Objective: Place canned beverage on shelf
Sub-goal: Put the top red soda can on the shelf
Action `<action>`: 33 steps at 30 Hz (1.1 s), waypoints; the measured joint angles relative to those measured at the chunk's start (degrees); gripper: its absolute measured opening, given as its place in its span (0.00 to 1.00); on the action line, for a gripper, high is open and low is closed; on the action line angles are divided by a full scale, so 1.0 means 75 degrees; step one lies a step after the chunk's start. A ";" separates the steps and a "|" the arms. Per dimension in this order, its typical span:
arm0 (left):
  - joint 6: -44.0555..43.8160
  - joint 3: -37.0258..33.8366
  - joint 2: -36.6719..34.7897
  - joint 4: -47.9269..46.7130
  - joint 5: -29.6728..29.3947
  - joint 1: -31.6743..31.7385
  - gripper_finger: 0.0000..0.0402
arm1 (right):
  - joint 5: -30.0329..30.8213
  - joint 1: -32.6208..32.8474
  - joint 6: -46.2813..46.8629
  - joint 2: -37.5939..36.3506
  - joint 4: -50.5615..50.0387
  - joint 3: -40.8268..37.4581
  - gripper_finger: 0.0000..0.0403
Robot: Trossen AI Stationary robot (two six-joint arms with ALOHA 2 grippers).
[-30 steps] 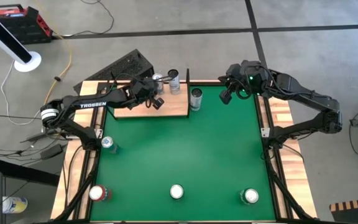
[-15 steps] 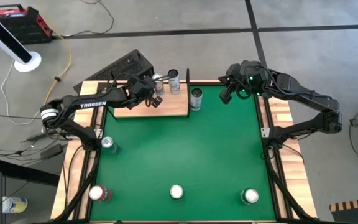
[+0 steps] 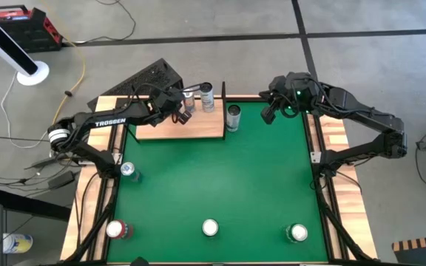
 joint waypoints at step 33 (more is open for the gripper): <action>-0.0218 -0.2124 -0.2440 -0.0686 0.1384 -0.0758 0.00 | -0.0208 0.0028 -0.0138 0.0055 -0.0076 0.0000 0.05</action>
